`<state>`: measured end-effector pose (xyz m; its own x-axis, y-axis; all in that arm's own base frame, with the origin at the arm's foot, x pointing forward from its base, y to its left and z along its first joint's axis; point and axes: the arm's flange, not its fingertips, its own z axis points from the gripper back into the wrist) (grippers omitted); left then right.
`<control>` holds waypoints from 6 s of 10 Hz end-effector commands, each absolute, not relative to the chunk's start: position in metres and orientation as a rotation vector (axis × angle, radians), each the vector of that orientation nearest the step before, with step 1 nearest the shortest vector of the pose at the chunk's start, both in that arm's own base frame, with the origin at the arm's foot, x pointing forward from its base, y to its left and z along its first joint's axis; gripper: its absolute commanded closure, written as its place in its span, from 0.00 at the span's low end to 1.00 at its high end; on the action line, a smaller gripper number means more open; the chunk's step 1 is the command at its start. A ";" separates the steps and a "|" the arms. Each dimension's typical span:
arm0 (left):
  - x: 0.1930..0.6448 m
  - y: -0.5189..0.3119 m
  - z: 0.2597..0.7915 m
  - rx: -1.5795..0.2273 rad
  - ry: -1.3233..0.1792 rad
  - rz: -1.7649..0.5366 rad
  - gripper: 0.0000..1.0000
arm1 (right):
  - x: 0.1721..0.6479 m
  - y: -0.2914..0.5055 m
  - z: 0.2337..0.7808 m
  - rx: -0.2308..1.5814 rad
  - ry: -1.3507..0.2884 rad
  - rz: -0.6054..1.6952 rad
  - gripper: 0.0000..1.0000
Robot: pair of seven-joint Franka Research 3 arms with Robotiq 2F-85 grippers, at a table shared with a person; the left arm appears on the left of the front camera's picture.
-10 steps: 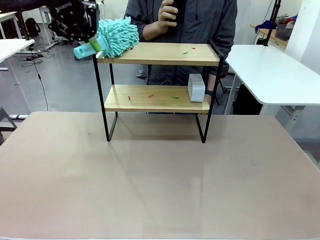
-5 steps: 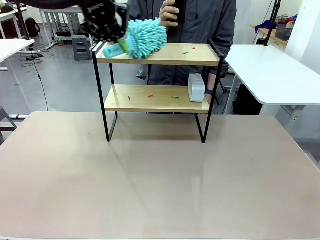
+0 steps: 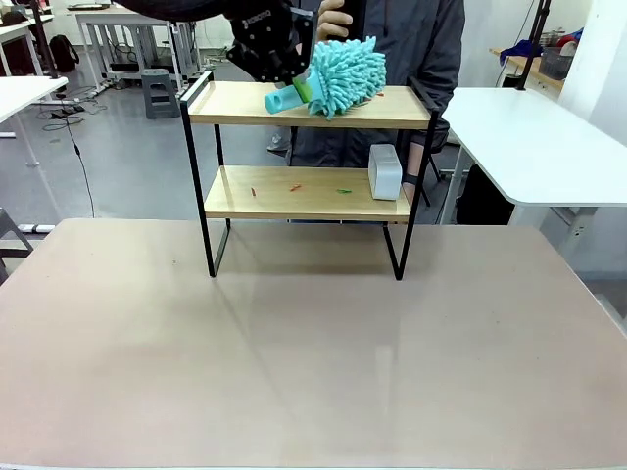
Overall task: Clean the shelf.
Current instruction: Clean the specific tier of the Shelf with the Duster once objects are removed, then clean the remaining tier of the Shelf with the Duster once objects are removed.
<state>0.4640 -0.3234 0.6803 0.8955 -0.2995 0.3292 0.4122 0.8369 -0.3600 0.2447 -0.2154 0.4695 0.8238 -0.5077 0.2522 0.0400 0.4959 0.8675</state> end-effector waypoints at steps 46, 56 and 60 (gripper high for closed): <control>0.298 0.133 0.631 -0.624 -0.531 -0.343 0.88 | 0.247 -0.215 0.470 1.019 -0.552 -0.332 0.00; 0.260 0.053 0.568 -0.639 -0.041 -0.928 0.88 | 0.247 -0.215 0.470 1.019 -0.552 -0.332 0.00; 0.277 0.021 0.548 -0.587 -0.066 -0.830 0.88 | 0.247 -0.215 0.470 1.019 -0.552 -0.332 0.00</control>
